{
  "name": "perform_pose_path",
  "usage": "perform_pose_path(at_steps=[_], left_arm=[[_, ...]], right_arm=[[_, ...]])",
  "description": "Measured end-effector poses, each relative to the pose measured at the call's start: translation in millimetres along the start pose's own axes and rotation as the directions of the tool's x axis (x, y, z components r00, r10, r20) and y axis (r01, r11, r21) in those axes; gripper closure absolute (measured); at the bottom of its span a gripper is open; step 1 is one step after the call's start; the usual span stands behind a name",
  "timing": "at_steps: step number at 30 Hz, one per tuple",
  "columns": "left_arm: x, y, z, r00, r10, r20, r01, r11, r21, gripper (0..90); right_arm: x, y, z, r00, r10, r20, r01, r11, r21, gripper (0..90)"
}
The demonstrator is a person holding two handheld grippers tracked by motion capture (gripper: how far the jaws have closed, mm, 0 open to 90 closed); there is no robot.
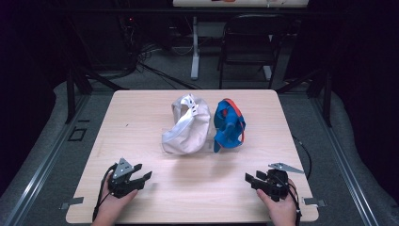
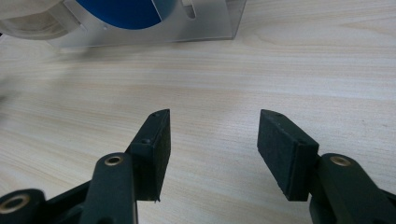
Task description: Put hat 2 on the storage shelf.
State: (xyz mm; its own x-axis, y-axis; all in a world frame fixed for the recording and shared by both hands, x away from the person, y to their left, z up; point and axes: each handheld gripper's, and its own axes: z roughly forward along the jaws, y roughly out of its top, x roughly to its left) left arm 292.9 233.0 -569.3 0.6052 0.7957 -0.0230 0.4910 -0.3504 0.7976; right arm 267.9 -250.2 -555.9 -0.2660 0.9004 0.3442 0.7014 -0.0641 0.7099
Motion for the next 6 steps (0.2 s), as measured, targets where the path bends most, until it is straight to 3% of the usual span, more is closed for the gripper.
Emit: perform_pose_path(at_steps=[6], left_arm=[[-5.3,1.6,-1.3,1.0000,-0.001,0.004,0.001,0.9999,-0.011,47.4]], right_arm=[[-2.6,0.3,-1.2,1.0000,0.008,0.005,-0.008,1.000,-0.011,44.1]])
